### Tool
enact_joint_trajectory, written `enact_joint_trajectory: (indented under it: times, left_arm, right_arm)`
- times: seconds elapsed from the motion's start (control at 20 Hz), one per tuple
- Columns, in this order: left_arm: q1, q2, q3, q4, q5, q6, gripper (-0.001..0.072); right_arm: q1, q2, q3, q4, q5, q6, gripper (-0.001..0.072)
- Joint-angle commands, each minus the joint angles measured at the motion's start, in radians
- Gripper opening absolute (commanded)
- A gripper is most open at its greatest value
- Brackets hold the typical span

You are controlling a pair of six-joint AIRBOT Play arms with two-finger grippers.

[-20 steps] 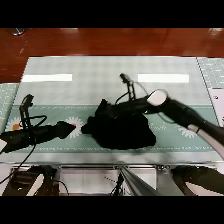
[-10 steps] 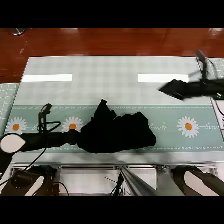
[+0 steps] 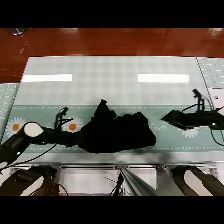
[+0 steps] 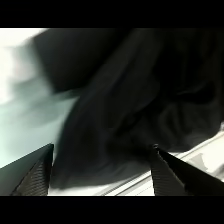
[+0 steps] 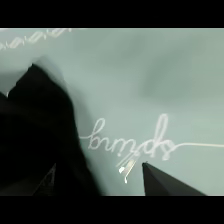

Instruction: Fold the shirts.

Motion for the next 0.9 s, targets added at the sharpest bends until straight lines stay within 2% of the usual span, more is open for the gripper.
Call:
enact_joint_trajectory:
  times: [0.0,0.3,0.55,0.6,0.65,0.7,0.75,0.85]
  left_arm:
    - [-0.048,-0.123,0.017,-0.139,0.058,0.125,0.0040]
    - [-0.042,-0.129,0.080,-0.140,0.035,0.146,0.0028]
    - [-0.042,-0.129,0.081,-0.140,0.035,0.143,0.0028]
    - [-0.042,-0.129,0.081,-0.140,0.035,0.143,0.0028]
    - [-0.042,-0.129,0.081,-0.140,0.035,0.143,0.0028]
    - [-0.042,-0.129,0.081,-0.140,0.035,0.142,0.0028]
    - [-0.042,-0.129,0.081,-0.140,0.035,0.141,0.0028]
    - [-0.032,-0.129,0.097,-0.140,0.021,0.132,0.0028]
  right_arm:
    - [0.135,-0.024,-0.034,0.020,-0.079,0.016,0.0619]
    - [0.286,-0.192,0.013,0.162,-0.240,0.036,0.0619]
    - [0.393,-0.362,0.109,0.181,-0.237,0.040,0.0610]
    - [0.408,-0.383,0.120,0.191,-0.229,0.039,0.0545]
    - [0.416,-0.394,0.124,0.201,-0.224,0.039,0.0405]
    - [0.423,-0.396,0.124,0.208,-0.223,0.039,0.0231]
    - [0.423,-0.395,0.126,0.220,-0.219,0.034,0.0020]
    - [0.410,-0.393,0.190,0.226,-0.145,0.002,0.0024]
